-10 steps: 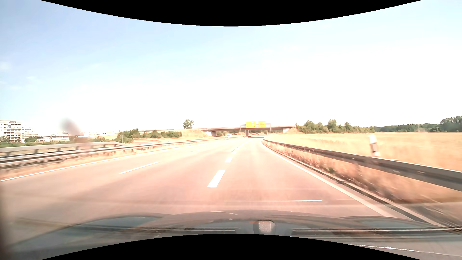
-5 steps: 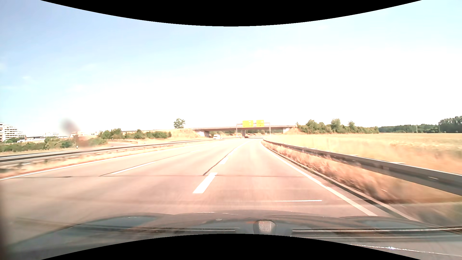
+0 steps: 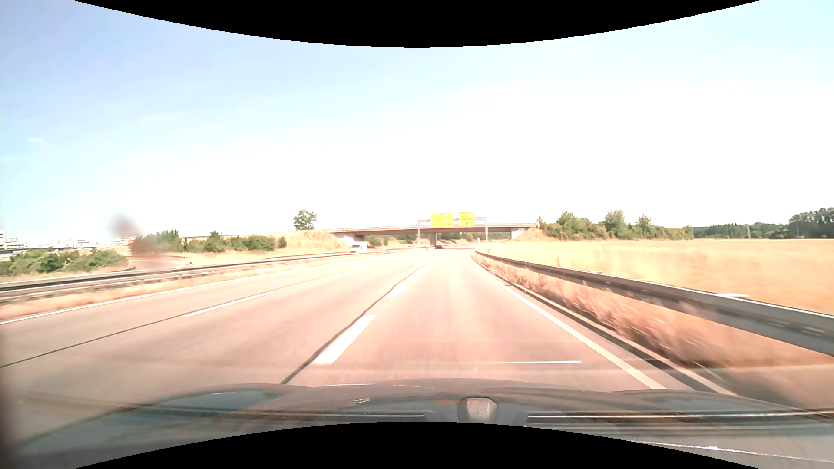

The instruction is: Follow the waypoints while adhering to traffic rules and regulations

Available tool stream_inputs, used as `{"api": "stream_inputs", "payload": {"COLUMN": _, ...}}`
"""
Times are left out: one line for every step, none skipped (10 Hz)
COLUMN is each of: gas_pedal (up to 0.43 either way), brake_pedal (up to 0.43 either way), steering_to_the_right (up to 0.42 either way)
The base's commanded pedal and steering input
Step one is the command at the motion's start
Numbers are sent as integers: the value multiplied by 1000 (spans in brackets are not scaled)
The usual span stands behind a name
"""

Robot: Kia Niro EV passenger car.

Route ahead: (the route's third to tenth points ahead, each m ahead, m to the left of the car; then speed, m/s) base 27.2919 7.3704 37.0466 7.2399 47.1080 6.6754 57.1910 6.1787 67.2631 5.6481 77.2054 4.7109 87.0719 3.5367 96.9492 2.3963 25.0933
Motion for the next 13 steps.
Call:
{"api": "stream_inputs", "payload": {"gas_pedal": 0, "brake_pedal": 122, "steering_to_the_right": 5}}
{"api": "stream_inputs", "payload": {"gas_pedal": 0, "brake_pedal": 122, "steering_to_the_right": 5}}
{"api": "stream_inputs", "payload": {"gas_pedal": 0, "brake_pedal": 128, "steering_to_the_right": 5}}
{"api": "stream_inputs", "payload": {"gas_pedal": 0, "brake_pedal": 128, "steering_to_the_right": 5}}
{"api": "stream_inputs", "payload": {"gas_pedal": 0, "brake_pedal": 128, "steering_to_the_right": 5}}
{"api": "stream_inputs", "payload": {"gas_pedal": 0, "brake_pedal": 128, "steering_to_the_right": 5}}
{"api": "stream_inputs", "payload": {"gas_pedal": 0, "brake_pedal": 134, "steering_to_the_right": 5}}
{"api": "stream_inputs", "payload": {"gas_pedal": 0, "brake_pedal": 134, "steering_to_the_right": 5}}
{"api": "stream_inputs", "payload": {"gas_pedal": 0, "brake_pedal": 134, "steering_to_the_right": 5}}
{"api": "stream_inputs", "payload": {"gas_pedal": 0, "brake_pedal": 134, "steering_to_the_right": 6}}
{"api": "stream_inputs", "payload": {"gas_pedal": 0, "brake_pedal": 134, "steering_to_the_right": 7}}
{"api": "stream_inputs", "payload": {"gas_pedal": 0, "brake_pedal": 140, "steering_to_the_right": 9}}
{"api": "stream_inputs", "payload": {"gas_pedal": 0, "brake_pedal": 146, "steering_to_the_right": 10}}
